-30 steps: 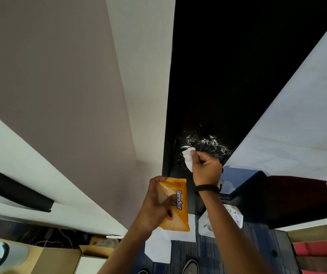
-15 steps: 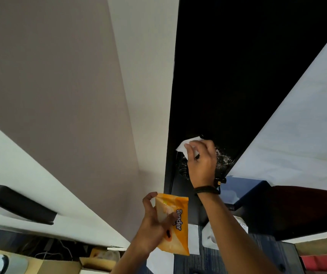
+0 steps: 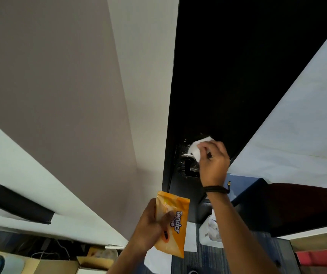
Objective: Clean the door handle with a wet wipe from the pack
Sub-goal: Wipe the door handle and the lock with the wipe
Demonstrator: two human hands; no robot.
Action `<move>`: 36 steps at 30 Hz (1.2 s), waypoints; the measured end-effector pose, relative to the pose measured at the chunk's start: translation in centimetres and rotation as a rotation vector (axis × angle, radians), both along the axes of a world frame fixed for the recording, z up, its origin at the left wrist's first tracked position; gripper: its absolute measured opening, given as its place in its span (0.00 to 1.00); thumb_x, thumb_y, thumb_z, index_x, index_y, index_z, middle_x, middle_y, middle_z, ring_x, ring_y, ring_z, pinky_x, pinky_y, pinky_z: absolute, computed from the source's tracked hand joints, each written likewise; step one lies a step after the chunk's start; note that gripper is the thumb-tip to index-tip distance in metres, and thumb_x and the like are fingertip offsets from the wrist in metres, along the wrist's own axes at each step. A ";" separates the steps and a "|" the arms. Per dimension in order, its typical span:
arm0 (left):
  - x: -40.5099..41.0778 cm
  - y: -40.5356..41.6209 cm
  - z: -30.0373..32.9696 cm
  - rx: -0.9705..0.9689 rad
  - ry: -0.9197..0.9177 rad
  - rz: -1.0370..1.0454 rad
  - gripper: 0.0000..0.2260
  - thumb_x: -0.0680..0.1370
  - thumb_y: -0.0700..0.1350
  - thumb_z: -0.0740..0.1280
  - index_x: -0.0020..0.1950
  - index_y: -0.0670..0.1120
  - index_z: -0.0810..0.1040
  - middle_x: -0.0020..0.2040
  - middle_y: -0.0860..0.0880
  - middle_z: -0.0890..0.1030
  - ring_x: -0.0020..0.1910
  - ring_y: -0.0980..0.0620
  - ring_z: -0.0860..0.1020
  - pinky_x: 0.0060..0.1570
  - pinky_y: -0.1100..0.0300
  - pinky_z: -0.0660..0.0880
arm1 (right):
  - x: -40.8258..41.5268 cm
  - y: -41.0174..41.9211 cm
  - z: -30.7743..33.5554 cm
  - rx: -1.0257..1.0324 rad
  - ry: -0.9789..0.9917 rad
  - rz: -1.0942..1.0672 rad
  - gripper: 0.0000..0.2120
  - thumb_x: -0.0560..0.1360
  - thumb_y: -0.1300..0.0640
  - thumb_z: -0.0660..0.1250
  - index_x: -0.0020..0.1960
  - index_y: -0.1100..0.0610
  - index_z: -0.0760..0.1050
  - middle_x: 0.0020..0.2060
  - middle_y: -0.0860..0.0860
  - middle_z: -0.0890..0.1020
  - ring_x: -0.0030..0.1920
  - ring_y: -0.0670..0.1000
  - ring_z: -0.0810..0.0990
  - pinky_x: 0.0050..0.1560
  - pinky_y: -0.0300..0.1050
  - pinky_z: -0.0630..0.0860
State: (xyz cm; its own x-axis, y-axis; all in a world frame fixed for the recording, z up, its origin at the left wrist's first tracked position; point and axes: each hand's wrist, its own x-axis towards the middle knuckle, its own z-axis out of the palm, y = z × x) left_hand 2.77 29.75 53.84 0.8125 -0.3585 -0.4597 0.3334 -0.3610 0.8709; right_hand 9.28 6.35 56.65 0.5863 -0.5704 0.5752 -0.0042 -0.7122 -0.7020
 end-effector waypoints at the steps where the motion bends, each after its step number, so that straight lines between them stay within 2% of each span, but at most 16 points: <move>1: 0.0 0.1 -0.1 0.013 -0.001 -0.017 0.18 0.80 0.57 0.70 0.67 0.57 0.70 0.60 0.56 0.83 0.50 0.56 0.85 0.38 0.68 0.83 | -0.7 -0.9 -0.3 0.036 0.012 -0.039 0.03 0.78 0.64 0.72 0.50 0.59 0.84 0.54 0.54 0.81 0.53 0.52 0.81 0.54 0.47 0.81; 3: -0.2 0.3 -0.4 0.032 -0.001 -0.035 0.17 0.80 0.57 0.70 0.66 0.57 0.71 0.60 0.56 0.83 0.50 0.57 0.85 0.38 0.68 0.82 | -1.6 -2.4 -0.7 0.089 0.028 -0.083 0.02 0.77 0.63 0.73 0.47 0.58 0.83 0.52 0.53 0.80 0.50 0.51 0.80 0.51 0.49 0.82; 8: -0.6 -0.1 -1.4 0.060 0.013 -0.039 0.20 0.78 0.59 0.69 0.68 0.57 0.71 0.62 0.55 0.83 0.52 0.55 0.85 0.41 0.65 0.82 | -0.8 -1.3 -0.1 0.053 0.014 -0.042 0.05 0.78 0.67 0.70 0.47 0.59 0.80 0.48 0.54 0.79 0.45 0.52 0.79 0.47 0.42 0.78; 11: -0.4 -0.8 -1.8 0.048 0.041 -0.037 0.20 0.79 0.59 0.70 0.68 0.56 0.72 0.62 0.55 0.84 0.54 0.53 0.86 0.50 0.58 0.85 | 0.3 1.3 0.3 0.012 0.024 0.018 0.01 0.80 0.63 0.69 0.51 0.60 0.80 0.49 0.54 0.79 0.44 0.49 0.79 0.47 0.30 0.74; 13: -0.2 -1.1 -1.6 0.037 0.039 -0.035 0.19 0.79 0.58 0.70 0.68 0.56 0.73 0.60 0.55 0.84 0.52 0.53 0.87 0.47 0.60 0.86 | 0.9 2.3 0.4 -0.018 0.035 0.084 0.03 0.81 0.61 0.70 0.53 0.60 0.81 0.51 0.54 0.79 0.45 0.47 0.80 0.48 0.27 0.74; 15: 0.0 -1.4 -1.3 0.028 0.031 -0.028 0.18 0.80 0.58 0.69 0.68 0.57 0.72 0.60 0.56 0.84 0.52 0.55 0.86 0.41 0.66 0.84 | 1.1 2.1 0.2 -0.045 0.043 0.118 0.04 0.80 0.62 0.70 0.53 0.61 0.83 0.52 0.54 0.81 0.46 0.48 0.81 0.49 0.30 0.76; 19: 0.2 -1.3 -1.2 0.034 0.031 -0.017 0.19 0.79 0.59 0.69 0.68 0.56 0.72 0.61 0.55 0.84 0.52 0.54 0.86 0.40 0.66 0.82 | 0.1 0.3 0.0 0.004 -0.007 0.056 0.03 0.80 0.64 0.69 0.53 0.61 0.82 0.52 0.55 0.81 0.48 0.52 0.82 0.49 0.38 0.81; 23: 0.3 -1.0 -1.7 0.033 0.039 -0.001 0.22 0.76 0.62 0.69 0.67 0.56 0.72 0.60 0.56 0.84 0.52 0.55 0.86 0.40 0.66 0.82 | 0.5 0.0 1.9 0.006 -0.088 0.016 0.03 0.81 0.64 0.69 0.52 0.62 0.80 0.51 0.57 0.79 0.47 0.53 0.81 0.48 0.29 0.75; 25: 0.2 -1.0 -2.1 0.036 0.048 0.006 0.25 0.74 0.64 0.69 0.67 0.56 0.73 0.60 0.56 0.84 0.52 0.54 0.86 0.41 0.65 0.83 | 1.3 0.6 2.9 -0.021 -0.115 0.034 0.03 0.81 0.64 0.69 0.53 0.63 0.81 0.52 0.58 0.79 0.47 0.51 0.81 0.49 0.29 0.75; 29: -0.1 -1.6 -2.7 0.025 0.070 0.000 0.21 0.78 0.61 0.70 0.68 0.56 0.73 0.59 0.56 0.85 0.52 0.54 0.87 0.44 0.62 0.85 | 2.2 2.0 2.7 -0.143 -0.104 0.128 0.05 0.81 0.65 0.68 0.54 0.64 0.82 0.53 0.57 0.80 0.49 0.50 0.81 0.52 0.36 0.80; 31: -0.1 -1.9 -2.6 0.021 0.075 -0.007 0.21 0.78 0.60 0.70 0.69 0.56 0.73 0.58 0.56 0.84 0.51 0.55 0.86 0.40 0.65 0.84 | 2.2 1.9 1.4 -0.194 -0.044 0.173 0.06 0.81 0.64 0.68 0.54 0.63 0.83 0.54 0.56 0.81 0.51 0.51 0.83 0.54 0.41 0.81; 34: 0.0 -2.0 -2.2 0.021 0.076 -0.008 0.19 0.80 0.57 0.69 0.68 0.56 0.72 0.56 0.59 0.82 0.48 0.59 0.84 0.34 0.69 0.80 | 1.2 1.0 -0.5 -0.167 0.031 0.176 0.06 0.81 0.64 0.68 0.55 0.62 0.84 0.55 0.55 0.82 0.52 0.51 0.82 0.55 0.44 0.82; 36: 0.1 -1.8 -2.0 0.028 0.073 0.001 0.18 0.80 0.57 0.69 0.68 0.56 0.72 0.55 0.59 0.82 0.47 0.60 0.83 0.33 0.70 0.79 | 0.2 0.2 -1.1 -0.100 0.034 0.131 0.06 0.80 0.65 0.69 0.54 0.62 0.84 0.55 0.56 0.81 0.53 0.48 0.81 0.54 0.46 0.83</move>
State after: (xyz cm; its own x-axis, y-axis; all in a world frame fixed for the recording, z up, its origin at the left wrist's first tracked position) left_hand 2.86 27.93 51.81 0.7770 -0.3441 -0.5272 0.3957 -0.3844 0.8341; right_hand 9.48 6.50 55.59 0.6721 -0.4287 0.6038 0.0709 -0.7743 -0.6288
